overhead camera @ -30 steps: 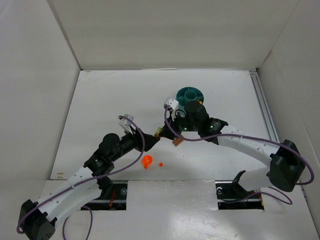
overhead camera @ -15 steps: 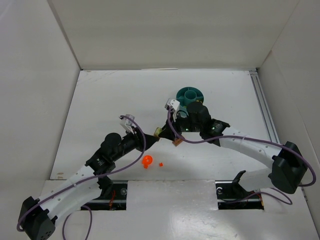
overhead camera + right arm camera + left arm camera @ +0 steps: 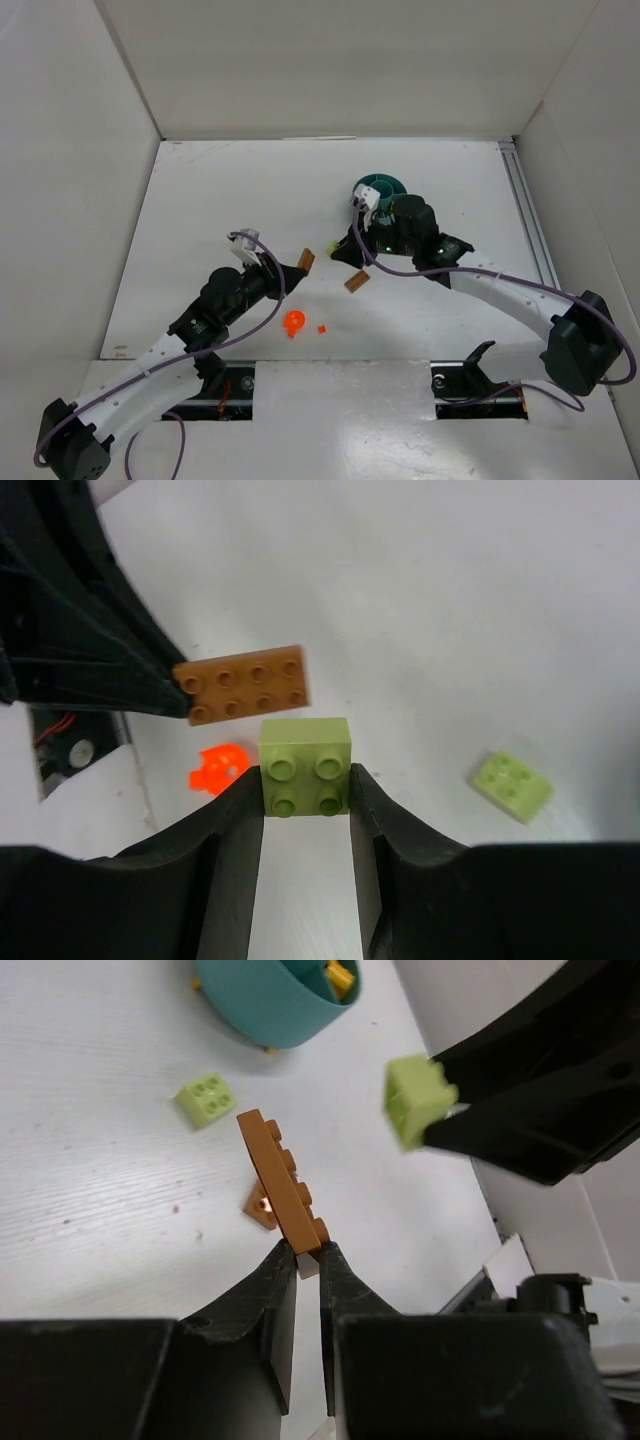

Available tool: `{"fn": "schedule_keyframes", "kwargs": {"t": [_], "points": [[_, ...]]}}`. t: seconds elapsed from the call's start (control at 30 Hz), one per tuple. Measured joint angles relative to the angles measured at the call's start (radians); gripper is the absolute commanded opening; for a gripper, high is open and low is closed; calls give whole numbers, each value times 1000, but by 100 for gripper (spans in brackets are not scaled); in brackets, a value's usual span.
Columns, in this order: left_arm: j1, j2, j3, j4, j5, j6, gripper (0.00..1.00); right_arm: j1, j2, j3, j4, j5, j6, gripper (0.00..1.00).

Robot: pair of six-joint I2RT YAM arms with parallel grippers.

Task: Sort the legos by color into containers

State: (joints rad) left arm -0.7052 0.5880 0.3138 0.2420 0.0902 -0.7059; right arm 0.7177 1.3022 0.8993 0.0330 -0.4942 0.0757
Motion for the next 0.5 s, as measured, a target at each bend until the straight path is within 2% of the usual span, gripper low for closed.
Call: {"fn": "schedule_keyframes", "kwargs": {"t": [0.23, 0.37, 0.5], "points": [[0, 70, 1, -82, -122, -32, 0, -188, -35, 22, -77, 68, -68, 15], [1, 166, 14, -109, -170, -36, 0, -206, 30, 133, -188, 222, -148, 17], [4, 233, 61, -120, -206, -35, 0, -206, 174, 277, -227, 358, -214, 17]]}}
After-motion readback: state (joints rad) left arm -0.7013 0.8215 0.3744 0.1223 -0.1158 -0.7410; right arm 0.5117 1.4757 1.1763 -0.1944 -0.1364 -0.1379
